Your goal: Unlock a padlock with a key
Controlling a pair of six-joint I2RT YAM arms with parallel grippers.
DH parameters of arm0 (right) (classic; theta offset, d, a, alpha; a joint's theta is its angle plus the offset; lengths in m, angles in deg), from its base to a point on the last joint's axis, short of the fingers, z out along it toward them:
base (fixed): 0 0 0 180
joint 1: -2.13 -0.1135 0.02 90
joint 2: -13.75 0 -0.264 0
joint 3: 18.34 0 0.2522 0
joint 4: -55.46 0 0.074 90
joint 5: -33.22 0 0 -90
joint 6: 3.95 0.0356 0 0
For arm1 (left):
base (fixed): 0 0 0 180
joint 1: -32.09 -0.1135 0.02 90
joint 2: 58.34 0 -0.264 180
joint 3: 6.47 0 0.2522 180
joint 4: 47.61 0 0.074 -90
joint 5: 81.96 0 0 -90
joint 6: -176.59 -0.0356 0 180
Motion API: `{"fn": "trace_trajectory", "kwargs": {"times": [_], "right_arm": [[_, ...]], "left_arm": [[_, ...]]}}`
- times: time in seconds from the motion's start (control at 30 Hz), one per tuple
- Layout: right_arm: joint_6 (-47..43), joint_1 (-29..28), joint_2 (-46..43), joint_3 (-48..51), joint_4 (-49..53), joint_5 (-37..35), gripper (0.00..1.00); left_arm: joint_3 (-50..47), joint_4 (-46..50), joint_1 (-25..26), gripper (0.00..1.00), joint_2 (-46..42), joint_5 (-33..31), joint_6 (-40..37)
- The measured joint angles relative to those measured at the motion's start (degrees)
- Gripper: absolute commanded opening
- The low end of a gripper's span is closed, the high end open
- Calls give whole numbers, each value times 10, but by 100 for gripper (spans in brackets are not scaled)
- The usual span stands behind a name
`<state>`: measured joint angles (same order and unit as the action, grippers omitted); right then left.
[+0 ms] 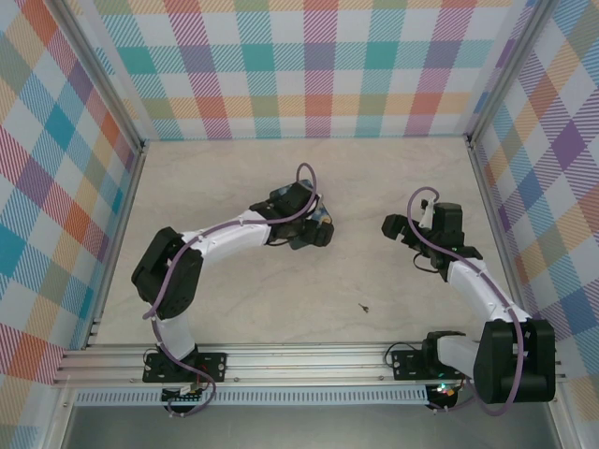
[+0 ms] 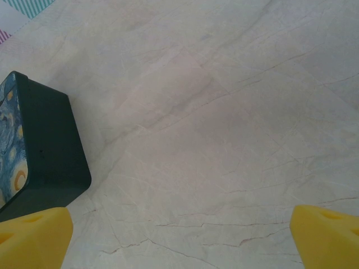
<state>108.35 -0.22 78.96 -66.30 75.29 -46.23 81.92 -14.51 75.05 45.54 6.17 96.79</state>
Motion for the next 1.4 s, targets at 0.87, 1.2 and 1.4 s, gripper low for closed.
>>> {"fn": "trace_trajectory", "kwargs": {"times": [0.87,1.2,1.4], "right_arm": [[22,-15,0,-12,48,-6,94],[46,-129,-27,-44,240,-16,70],[89,-211,-24,-37,359,-15,59]], "left_arm": [[213,59,-9,100,95,75,-22],[30,-15,-40,100,-89,25,-21],[-64,-79,-40,100,-171,-16,-21]]}}
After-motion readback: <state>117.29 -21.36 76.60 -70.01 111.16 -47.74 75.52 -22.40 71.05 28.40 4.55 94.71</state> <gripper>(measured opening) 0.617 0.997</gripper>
